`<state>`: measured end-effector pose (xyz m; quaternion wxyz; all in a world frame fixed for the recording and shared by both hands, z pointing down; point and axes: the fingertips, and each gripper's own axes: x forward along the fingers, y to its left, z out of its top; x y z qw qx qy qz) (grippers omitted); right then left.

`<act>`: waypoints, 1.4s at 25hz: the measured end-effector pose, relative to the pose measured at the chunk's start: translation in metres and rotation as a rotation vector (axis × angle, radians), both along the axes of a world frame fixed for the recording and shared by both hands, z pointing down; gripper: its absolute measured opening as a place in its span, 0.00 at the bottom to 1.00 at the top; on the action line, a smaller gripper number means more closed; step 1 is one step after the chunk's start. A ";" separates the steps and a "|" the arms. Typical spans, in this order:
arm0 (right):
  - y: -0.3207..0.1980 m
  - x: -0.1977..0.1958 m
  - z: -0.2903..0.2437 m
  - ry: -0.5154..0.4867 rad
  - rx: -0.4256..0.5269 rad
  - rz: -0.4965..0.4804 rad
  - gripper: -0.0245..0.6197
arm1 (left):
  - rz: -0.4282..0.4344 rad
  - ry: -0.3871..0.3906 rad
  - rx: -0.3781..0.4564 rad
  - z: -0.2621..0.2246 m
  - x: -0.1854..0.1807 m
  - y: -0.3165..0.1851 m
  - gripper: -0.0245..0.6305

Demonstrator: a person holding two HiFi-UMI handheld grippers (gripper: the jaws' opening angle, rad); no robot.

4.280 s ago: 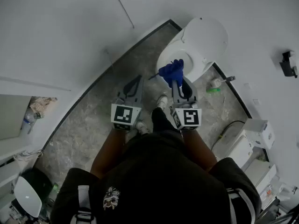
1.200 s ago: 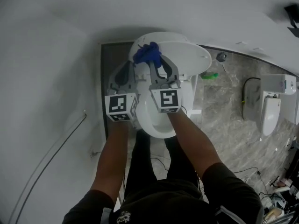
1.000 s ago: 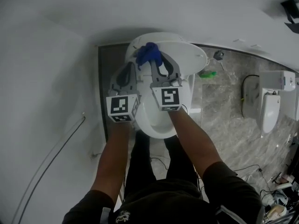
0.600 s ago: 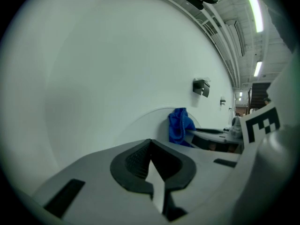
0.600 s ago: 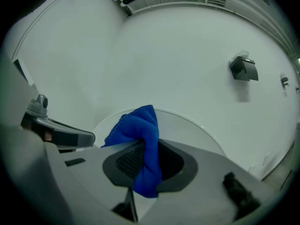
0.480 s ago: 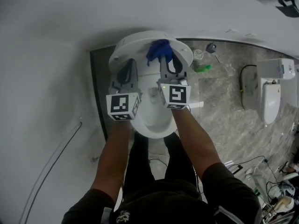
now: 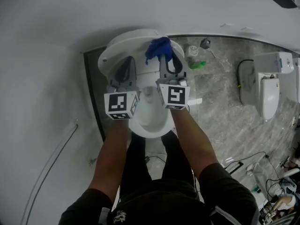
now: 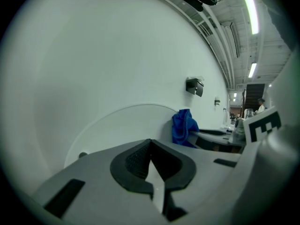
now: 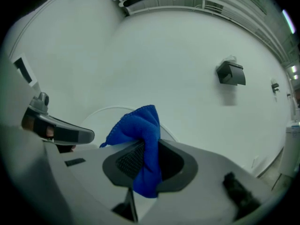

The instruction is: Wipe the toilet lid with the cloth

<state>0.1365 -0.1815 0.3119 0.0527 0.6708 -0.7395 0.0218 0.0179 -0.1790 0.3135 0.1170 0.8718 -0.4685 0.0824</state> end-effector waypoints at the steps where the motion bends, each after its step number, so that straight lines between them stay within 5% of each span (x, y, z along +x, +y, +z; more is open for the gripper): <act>1: 0.004 -0.005 -0.003 0.003 0.016 -0.014 0.15 | -0.007 -0.004 -0.001 0.000 -0.003 0.001 0.05; 14: 0.045 -0.162 0.064 -0.009 -0.121 -0.335 0.15 | -0.217 -0.052 -0.082 0.054 -0.136 0.020 0.05; 20: 0.024 -0.209 0.079 -0.031 -0.147 -0.387 0.15 | -0.290 -0.043 -0.120 0.070 -0.186 0.025 0.05; 29: -0.001 -0.218 0.085 -0.048 -0.136 -0.347 0.15 | -0.239 -0.040 -0.127 0.081 -0.181 0.023 0.05; 35: -0.004 -0.185 0.090 -0.052 -0.162 -0.289 0.15 | -0.193 -0.059 -0.142 0.086 -0.151 0.023 0.05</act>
